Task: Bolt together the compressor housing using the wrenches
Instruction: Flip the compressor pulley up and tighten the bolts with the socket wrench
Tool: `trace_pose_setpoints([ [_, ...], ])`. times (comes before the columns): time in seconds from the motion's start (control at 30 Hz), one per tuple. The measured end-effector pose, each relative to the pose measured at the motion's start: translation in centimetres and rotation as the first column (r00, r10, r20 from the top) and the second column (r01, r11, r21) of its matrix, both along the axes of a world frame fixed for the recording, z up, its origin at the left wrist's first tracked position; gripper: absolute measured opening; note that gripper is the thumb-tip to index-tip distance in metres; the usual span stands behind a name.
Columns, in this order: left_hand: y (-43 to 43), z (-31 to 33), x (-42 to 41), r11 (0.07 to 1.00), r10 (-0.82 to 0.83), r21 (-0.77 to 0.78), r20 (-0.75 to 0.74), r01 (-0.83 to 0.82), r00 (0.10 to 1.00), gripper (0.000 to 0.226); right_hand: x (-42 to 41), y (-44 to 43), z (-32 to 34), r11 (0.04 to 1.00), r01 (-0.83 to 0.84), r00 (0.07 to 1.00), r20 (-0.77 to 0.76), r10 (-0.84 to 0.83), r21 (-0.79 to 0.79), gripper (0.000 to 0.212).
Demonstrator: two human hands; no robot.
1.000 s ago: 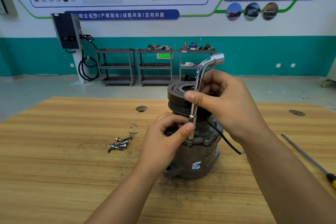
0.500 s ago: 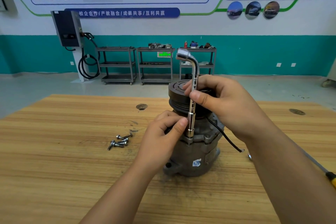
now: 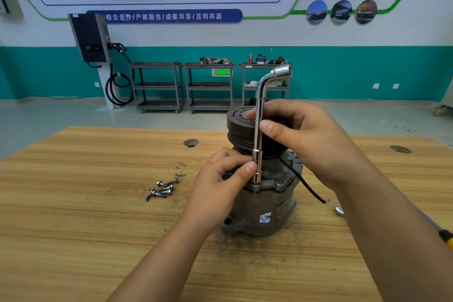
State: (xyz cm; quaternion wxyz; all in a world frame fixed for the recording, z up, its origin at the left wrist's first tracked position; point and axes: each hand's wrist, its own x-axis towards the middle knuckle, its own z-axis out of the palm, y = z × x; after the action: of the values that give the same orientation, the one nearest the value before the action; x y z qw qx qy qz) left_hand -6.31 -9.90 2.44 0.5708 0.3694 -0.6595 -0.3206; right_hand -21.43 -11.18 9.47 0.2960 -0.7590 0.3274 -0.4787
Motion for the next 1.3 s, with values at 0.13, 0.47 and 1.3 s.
trace_pose_setpoints([
  [0.13,0.0,0.0,0.0,1.000,0.009,-0.007,0.010,-0.009,1.000,0.016,-0.1,0.0,0.1,0.999,0.027,0.999,-0.019,-0.027,-0.018,0.018],
  [0.47,0.2,0.0,0.0,1.000,0.027,-0.004,0.036,-0.027,0.999,0.004,0.8,0.5,0.0,0.992,0.110,0.993,-0.039,-0.112,-0.061,0.012],
  [1.3,0.5,0.1,0.0,1.000,-0.010,0.025,0.058,0.009,0.998,0.022,0.2,0.7,0.5,0.998,0.041,0.994,-0.097,-0.046,-0.049,0.019],
])
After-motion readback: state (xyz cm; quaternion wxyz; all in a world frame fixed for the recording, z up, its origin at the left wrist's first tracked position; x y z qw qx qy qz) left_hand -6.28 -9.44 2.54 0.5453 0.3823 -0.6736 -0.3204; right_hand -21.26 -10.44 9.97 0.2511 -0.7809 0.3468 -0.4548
